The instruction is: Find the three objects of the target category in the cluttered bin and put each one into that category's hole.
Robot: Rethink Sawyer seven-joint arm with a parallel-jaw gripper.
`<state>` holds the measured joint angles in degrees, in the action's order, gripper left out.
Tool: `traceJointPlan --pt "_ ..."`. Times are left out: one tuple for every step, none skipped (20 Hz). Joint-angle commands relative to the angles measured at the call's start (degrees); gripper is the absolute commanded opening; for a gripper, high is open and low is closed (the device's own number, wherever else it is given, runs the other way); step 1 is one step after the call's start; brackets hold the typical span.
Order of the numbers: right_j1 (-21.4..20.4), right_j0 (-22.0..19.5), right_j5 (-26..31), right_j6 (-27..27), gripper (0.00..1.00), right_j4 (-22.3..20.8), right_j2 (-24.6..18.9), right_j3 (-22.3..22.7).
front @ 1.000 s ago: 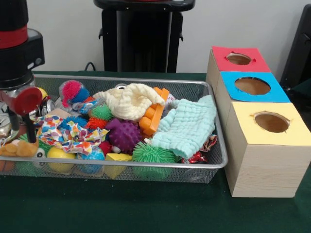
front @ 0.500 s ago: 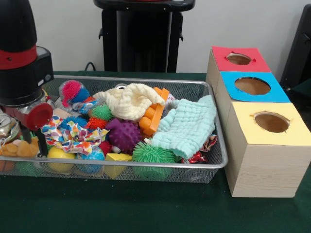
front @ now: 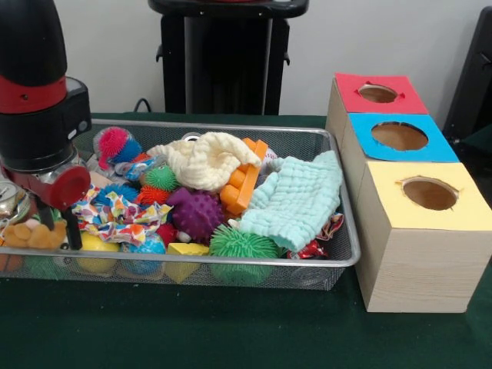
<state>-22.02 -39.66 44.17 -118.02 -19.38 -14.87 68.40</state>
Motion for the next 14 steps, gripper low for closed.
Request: traceJointPlan --pt "0.7 1.4 -3.5 8.1 1.00 -4.4 -2.5 -1.1" --pt "0.6 1.8 -3.6 7.5 1.00 -4.9 -2.0 -1.4" --pt "0.2 2.3 -3.4 6.6 1.00 -5.5 -1.2 -1.6" --pt "-0.1 3.0 -3.0 5.6 1.00 -6.2 -0.2 -2.0" --pt "-0.4 3.8 -2.6 4.6 1.00 -7.0 1.0 -2.4" --pt "-0.3 4.3 -1.8 4.1 1.00 -7.6 1.8 -3.3" --pt "-0.1 4.6 -1.1 3.9 1.00 -7.9 2.2 -3.7" --pt "-0.4 5.0 -1.0 3.2 1.00 -8.2 3.0 -3.3" --pt "-0.3 5.4 -0.7 2.6 1.00 -8.5 3.6 -3.3" --pt "-1.0 5.8 -1.7 1.4 1.00 -8.8 4.3 -1.3" --pt "-1.0 6.3 -2.3 0.5 1.00 -9.1 4.9 -1.0" --pt "-0.5 6.6 -2.4 0.1 1.00 -9.3 5.3 -1.7" --pt "-0.3 7.2 -2.4 -0.8 1.00 -9.5 5.8 -1.9" --pt "-0.2 7.4 -1.9 -0.9 1.00 -9.5 6.2 -2.5"
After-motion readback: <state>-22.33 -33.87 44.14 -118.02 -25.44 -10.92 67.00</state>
